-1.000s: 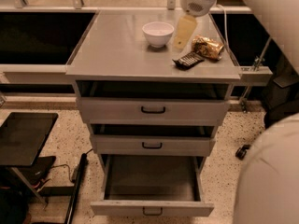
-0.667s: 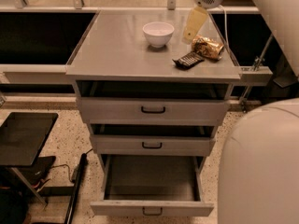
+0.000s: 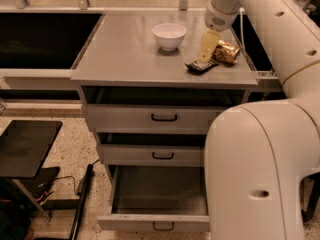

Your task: Place rxbar chocolate into bottom drawer

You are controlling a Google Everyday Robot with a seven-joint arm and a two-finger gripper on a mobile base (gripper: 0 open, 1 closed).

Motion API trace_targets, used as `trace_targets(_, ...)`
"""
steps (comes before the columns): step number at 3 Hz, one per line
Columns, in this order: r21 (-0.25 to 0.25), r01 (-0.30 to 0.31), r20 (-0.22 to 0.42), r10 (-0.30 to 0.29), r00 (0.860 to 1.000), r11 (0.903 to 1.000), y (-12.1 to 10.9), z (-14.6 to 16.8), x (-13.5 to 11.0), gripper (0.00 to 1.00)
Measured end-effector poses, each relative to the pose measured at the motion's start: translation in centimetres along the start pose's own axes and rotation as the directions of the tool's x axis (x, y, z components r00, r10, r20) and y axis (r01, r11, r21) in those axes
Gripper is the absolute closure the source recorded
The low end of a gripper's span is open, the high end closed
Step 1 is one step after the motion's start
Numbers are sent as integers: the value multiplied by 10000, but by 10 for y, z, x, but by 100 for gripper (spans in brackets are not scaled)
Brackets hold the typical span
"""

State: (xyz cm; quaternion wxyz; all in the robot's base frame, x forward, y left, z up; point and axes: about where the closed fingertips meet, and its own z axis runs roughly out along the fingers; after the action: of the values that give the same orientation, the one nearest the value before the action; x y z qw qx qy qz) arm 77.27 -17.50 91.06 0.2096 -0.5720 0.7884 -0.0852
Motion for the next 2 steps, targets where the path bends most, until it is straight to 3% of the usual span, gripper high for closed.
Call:
trace_targets(1,-1028,322,-475,-372,9982,9942,16,41,9,0)
trace_targets(2,-1031,320,-473,-370,9982,9942,16,41,9,0)
